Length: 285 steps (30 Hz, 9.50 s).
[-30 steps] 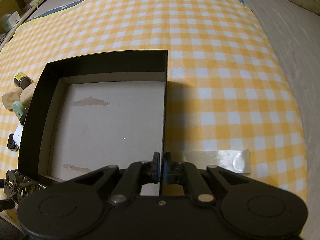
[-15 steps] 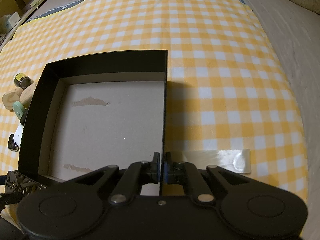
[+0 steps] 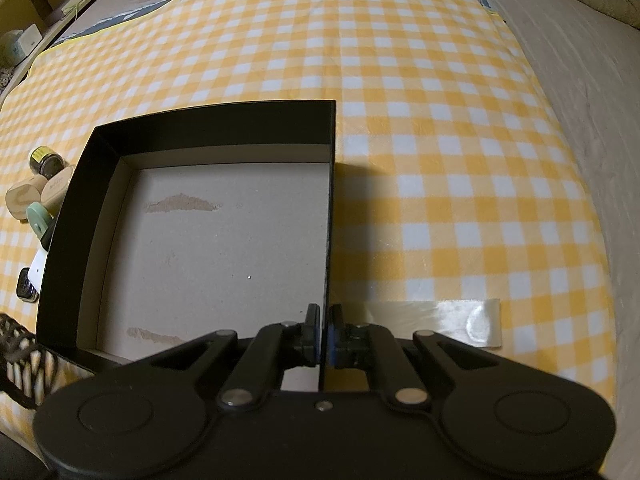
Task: Organize rigid objects
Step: 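Carry the claw clip over the black box and open the left gripper, then move the left tool back to the wooden oval block and grasp it, then carry the wooden block into the black box and release it beside the clip, then move the left tool to the glass vial of black beads and grasp it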
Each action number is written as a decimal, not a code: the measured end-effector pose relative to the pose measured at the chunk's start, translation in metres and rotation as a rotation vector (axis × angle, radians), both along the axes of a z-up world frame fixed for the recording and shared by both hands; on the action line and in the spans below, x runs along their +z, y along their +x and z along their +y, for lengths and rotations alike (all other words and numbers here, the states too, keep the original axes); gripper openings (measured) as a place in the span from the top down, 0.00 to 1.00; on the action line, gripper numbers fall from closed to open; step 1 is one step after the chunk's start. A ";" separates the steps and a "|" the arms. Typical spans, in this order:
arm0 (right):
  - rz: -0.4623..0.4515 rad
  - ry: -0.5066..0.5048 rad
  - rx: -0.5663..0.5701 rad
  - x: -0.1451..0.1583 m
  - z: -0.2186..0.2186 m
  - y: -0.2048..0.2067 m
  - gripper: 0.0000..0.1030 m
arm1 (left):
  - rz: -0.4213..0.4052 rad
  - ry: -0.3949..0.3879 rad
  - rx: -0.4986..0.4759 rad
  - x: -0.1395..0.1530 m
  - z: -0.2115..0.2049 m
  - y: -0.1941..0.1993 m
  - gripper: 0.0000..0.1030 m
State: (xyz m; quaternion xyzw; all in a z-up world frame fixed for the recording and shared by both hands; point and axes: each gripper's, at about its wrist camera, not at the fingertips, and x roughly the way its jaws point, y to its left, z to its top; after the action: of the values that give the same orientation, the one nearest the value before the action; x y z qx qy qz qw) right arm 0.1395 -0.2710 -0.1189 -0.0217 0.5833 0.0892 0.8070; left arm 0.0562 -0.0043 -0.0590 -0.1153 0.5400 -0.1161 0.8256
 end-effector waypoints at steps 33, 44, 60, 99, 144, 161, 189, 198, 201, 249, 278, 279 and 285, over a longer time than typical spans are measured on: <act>0.017 0.029 -0.040 0.010 -0.028 0.009 0.96 | -0.010 -0.146 0.059 -0.040 -0.124 0.139 0.52; 0.022 0.030 -0.045 0.008 -0.022 0.006 0.96 | -0.030 -0.139 0.019 -0.070 -0.147 0.166 0.52; 0.024 0.033 -0.054 0.007 -0.023 0.010 0.96 | -0.033 -0.170 -0.004 -0.042 -0.127 0.147 0.15; -0.008 -0.003 -0.041 0.008 -0.024 0.010 0.97 | -0.301 0.253 0.255 0.034 0.039 0.069 0.00; 0.001 -0.005 -0.038 0.006 -0.022 0.009 0.97 | -0.070 0.382 0.488 -0.072 0.085 0.113 0.09; 0.001 -0.006 -0.036 0.006 -0.021 0.010 0.97 | -0.204 0.114 0.352 0.021 0.070 0.085 0.09; 0.000 0.000 -0.037 0.002 -0.022 0.012 0.97 | 0.076 -0.045 0.010 -0.037 -0.114 0.129 0.09; 0.001 0.002 -0.035 0.003 -0.021 0.012 0.97 | 0.140 -0.146 0.042 -0.061 -0.126 0.141 0.00; 0.004 0.001 -0.036 0.003 -0.021 0.012 0.97 | 0.139 -0.153 0.038 -0.060 -0.124 0.141 0.00; 0.002 0.001 -0.032 0.002 -0.020 0.013 0.97 | -0.239 0.158 -0.128 0.037 -0.088 0.073 0.00; 0.001 0.002 -0.033 0.002 -0.018 0.013 0.97 | -0.234 0.444 0.078 -0.030 0.087 0.163 0.00; 0.001 0.002 -0.032 0.002 -0.018 0.013 0.96 | -0.217 0.455 0.061 -0.034 0.087 0.167 0.00; 0.001 0.002 -0.031 0.003 -0.017 0.013 0.96 | -0.154 0.512 0.010 -0.057 0.093 0.179 0.00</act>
State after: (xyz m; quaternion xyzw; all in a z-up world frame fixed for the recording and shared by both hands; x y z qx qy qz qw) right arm 0.1521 -0.2879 -0.1162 -0.0117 0.5839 0.0770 0.8081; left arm 0.2350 0.0886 -0.1157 0.1039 0.4867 0.0200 0.8671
